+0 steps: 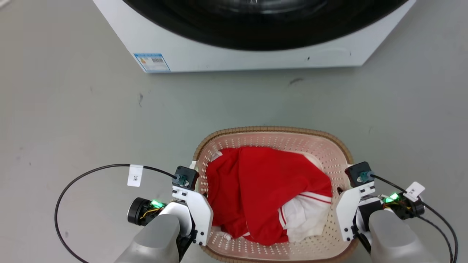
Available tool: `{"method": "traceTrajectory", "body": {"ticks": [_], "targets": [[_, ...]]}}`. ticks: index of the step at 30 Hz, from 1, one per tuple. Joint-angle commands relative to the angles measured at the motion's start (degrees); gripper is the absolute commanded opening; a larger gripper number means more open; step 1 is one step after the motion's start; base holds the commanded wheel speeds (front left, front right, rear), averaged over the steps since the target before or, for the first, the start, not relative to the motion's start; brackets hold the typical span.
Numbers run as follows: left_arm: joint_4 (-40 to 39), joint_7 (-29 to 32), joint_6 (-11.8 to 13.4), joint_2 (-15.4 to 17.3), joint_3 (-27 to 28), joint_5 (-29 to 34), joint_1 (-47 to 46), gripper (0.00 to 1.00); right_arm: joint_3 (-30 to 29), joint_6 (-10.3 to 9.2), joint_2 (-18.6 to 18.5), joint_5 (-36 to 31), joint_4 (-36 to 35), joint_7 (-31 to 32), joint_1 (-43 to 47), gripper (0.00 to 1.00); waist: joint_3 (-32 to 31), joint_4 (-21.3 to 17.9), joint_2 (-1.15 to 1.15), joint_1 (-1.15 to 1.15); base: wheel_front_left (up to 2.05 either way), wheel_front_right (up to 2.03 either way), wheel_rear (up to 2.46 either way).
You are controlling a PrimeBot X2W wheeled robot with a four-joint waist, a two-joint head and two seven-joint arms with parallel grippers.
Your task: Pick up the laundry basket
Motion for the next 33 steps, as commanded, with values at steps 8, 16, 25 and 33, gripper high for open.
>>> {"method": "traceTrajectory", "body": {"ticks": [8,16,25,33], "targets": [[-0.65,3.73,-0.54,1.20,-0.90,-3.15,0.45,0.00,11.93,0.05,-1.00,9.93,0.52,5.07,3.03,0.00,-7.06,1.12,0.00,0.01,0.00,0.00,0.00],[-2.95,9.76,-0.55,2.86,-3.75,-6.56,2.63,0.00,20.80,0.06,-0.84,19.47,0.41,10.43,4.72,0.00,-12.71,1.86,0.00,0.01,0.00,0.00,0.00],[-5.30,15.58,-0.55,5.22,-7.46,-10.46,4.94,0.00,28.89,0.07,-0.83,28.47,-0.40,14.68,6.97,0.00,-18.44,2.28,0.00,0.01,0.00,0.00,0.00],[-6.25,18.80,-0.57,5.48,-10.19,-13.61,6.34,0.00,34.52,0.12,-0.68,35.05,-1.46,17.60,8.70,0.00,-22.52,2.66,0.00,0.01,0.00,0.00,0.00]]}}
